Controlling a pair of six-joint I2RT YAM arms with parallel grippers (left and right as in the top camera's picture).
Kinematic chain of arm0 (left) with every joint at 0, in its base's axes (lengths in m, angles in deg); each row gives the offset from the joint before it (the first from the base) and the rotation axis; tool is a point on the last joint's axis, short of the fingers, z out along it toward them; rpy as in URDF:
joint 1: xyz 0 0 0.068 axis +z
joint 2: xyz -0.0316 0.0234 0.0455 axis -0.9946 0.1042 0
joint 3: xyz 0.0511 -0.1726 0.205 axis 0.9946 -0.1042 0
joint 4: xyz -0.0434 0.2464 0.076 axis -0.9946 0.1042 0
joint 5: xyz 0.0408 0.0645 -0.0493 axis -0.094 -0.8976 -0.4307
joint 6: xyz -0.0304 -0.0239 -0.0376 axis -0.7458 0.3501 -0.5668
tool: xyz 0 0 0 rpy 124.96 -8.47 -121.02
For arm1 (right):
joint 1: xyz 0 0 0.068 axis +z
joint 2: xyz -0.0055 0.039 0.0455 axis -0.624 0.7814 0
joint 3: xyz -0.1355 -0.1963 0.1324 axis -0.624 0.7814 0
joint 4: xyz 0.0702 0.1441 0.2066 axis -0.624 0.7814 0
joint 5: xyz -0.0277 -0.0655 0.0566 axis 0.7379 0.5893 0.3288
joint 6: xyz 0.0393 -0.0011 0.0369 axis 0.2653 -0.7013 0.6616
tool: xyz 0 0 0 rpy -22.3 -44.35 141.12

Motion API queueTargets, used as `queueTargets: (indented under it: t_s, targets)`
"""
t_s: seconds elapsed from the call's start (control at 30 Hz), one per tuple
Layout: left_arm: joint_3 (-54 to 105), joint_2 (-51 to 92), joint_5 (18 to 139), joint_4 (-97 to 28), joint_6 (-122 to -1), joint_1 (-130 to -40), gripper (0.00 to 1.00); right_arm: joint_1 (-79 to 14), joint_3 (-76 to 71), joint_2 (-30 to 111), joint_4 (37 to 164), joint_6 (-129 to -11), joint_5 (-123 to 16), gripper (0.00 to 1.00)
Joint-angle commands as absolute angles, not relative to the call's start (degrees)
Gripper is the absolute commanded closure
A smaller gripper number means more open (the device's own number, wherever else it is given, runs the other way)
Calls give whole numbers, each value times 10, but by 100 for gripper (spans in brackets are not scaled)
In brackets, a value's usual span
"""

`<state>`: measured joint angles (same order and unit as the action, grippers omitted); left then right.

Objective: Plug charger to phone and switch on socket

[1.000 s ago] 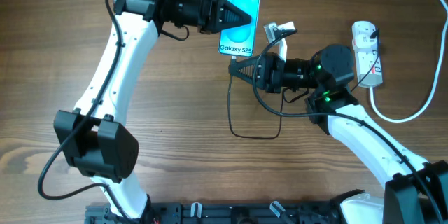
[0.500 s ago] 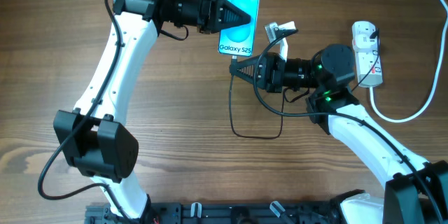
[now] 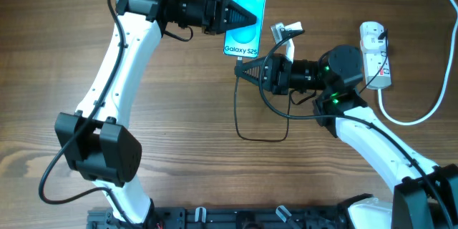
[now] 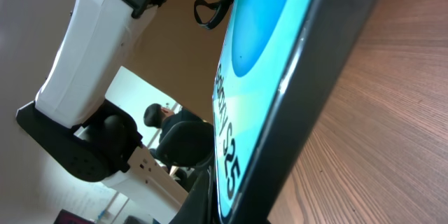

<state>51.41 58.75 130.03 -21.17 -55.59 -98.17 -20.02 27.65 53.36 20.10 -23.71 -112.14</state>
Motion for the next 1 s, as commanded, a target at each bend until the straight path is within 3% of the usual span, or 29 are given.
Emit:
queueTargets:
  t_s: [0.0, 0.57, 0.97]
  targets:
    - [521, 567, 1327, -211, -540, -984, 96, -209, 266, 540, 196, -237, -1099, 96]
    - [521, 567, 1365, -209, -512, -995, 96, -233, 266, 540, 177, -235, -1083, 96]
    - [521, 567, 1305, -209, -512, -1029, 96, -233, 266, 540, 164, -222, -1068, 96]
